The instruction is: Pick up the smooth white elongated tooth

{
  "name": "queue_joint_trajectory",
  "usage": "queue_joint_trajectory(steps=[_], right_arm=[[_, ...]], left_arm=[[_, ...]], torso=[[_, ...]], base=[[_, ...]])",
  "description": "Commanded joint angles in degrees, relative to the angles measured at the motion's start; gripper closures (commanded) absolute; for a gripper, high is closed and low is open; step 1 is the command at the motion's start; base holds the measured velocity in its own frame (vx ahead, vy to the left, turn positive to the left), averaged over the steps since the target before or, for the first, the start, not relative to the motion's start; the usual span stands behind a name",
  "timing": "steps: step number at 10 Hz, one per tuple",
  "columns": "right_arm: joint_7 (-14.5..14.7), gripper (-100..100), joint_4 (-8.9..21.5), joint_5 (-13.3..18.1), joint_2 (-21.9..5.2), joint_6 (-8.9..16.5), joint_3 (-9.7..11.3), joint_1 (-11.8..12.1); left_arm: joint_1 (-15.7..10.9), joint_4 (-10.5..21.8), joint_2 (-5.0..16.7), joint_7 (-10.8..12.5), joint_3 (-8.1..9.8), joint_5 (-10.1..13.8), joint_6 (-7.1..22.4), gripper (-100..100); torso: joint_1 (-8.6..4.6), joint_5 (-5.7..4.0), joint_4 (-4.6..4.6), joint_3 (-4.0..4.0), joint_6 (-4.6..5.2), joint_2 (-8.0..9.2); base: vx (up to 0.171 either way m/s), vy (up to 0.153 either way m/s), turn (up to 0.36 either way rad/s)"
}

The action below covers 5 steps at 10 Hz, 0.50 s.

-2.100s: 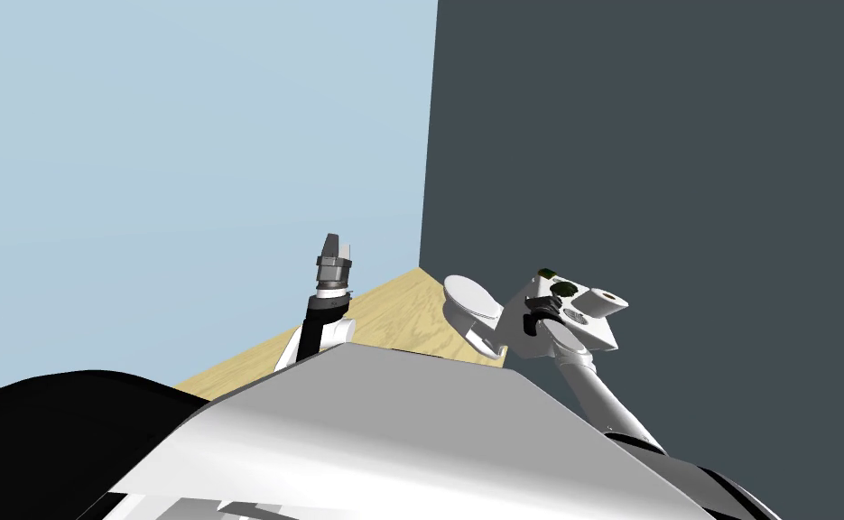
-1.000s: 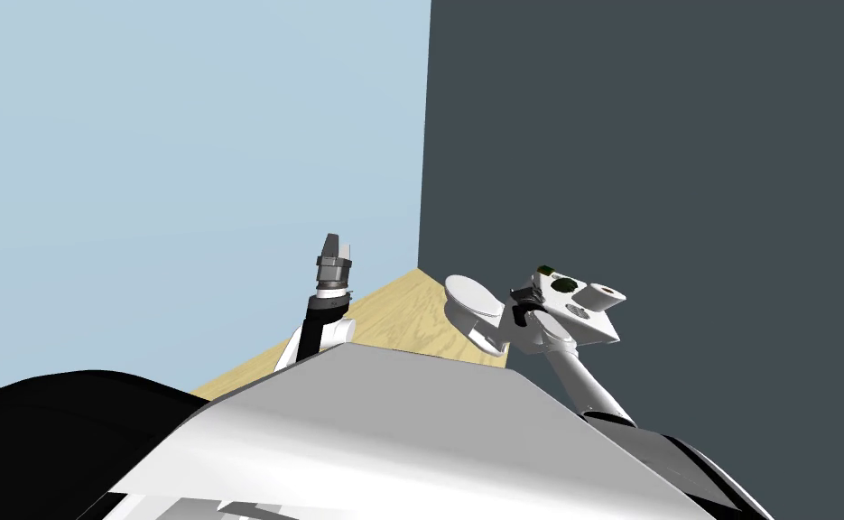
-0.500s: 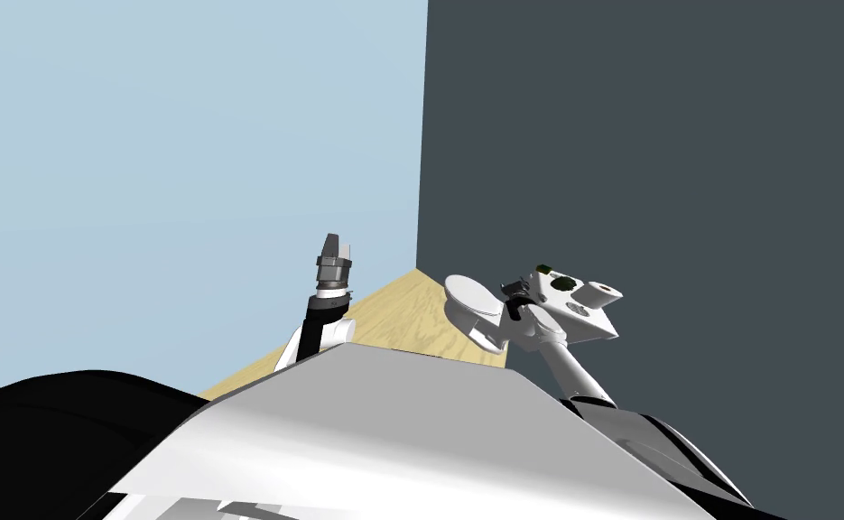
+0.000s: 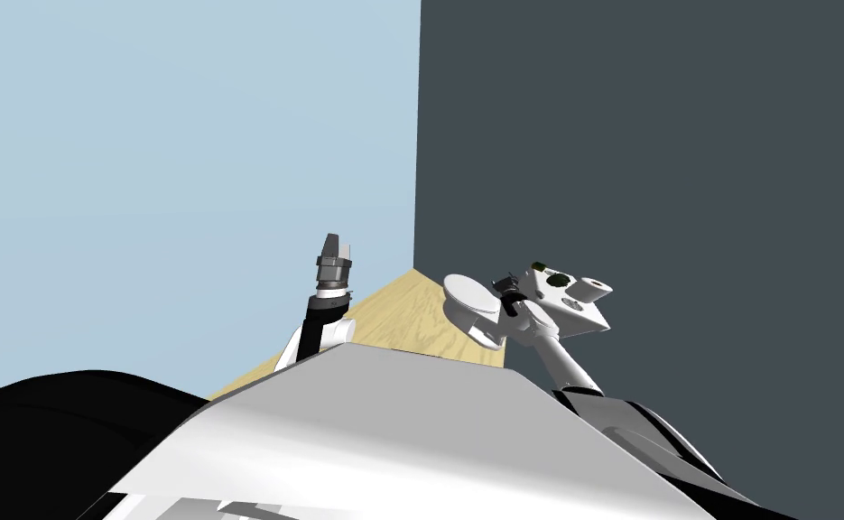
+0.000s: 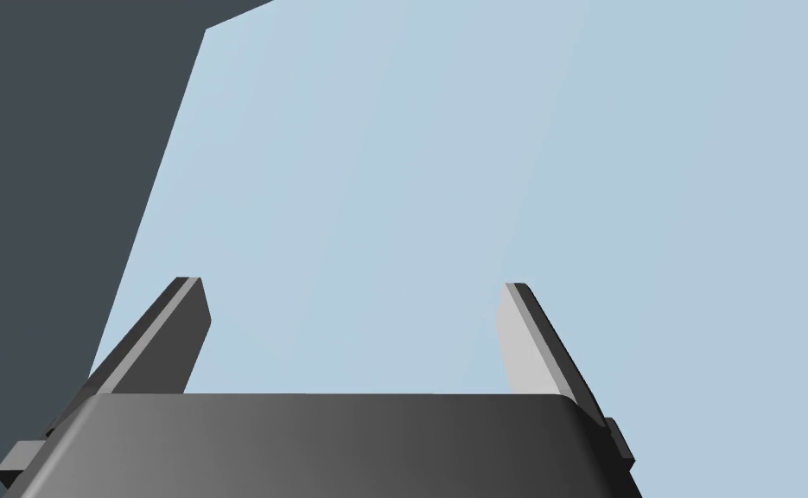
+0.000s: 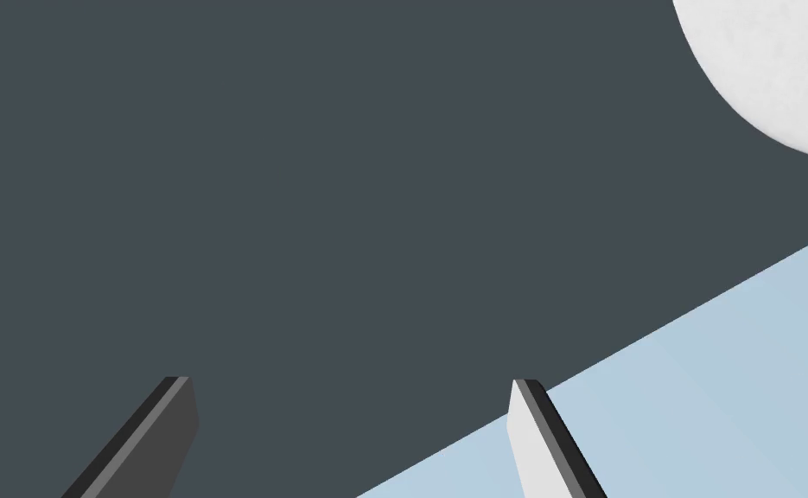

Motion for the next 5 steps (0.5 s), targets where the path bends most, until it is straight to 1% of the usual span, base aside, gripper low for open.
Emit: queue_joint_trajectory(steps=[1,2,3,4,5], right_arm=[[2.9,-100,0.6,-1.8,0.7,-2.9,0.2,-1.0],[3.3,-100,0.6,-1.8,0.7,-2.9,0.2,-1.0],[5.4,-100,1.1,-3.0,1.1,-4.9,0.3,-1.6],[6.9,-100,1.7,-4.3,1.5,-6.5,0.3,-2.1],[7.5,-100,1.7,-4.3,1.5,-7.0,0.3,-2.1]], left_arm=[[0.0,0.0,0.0,0.0,0.00,0.0,0.0,0],[0.0,0.0,0.0,0.0,0.00,0.0,0.0,0],[0.0,0.0,0.0,0.0,0.00,0.0,0.0,0],[0.0,0.0,0.0,0.0,0.00,0.0,0.0,0],[0.0,0.0,0.0,0.0,0.00,0.0,0.0,0]], torso=[[0.00,0.00,0.00,0.00,0.00,0.00],[0.01,0.00,0.00,-0.01,0.00,-0.02],[-0.03,-0.01,0.00,0.00,-0.02,0.00],[-0.08,-0.02,0.00,0.00,0.00,-0.01],[-0.10,-0.03,-0.01,-0.02,0.01,-0.03]], base=[[0.026,0.048,-0.136],[0.019,0.035,-0.048],[0.020,0.020,-0.076],[0.028,0.019,-0.153],[0.022,0.016,-0.060]])
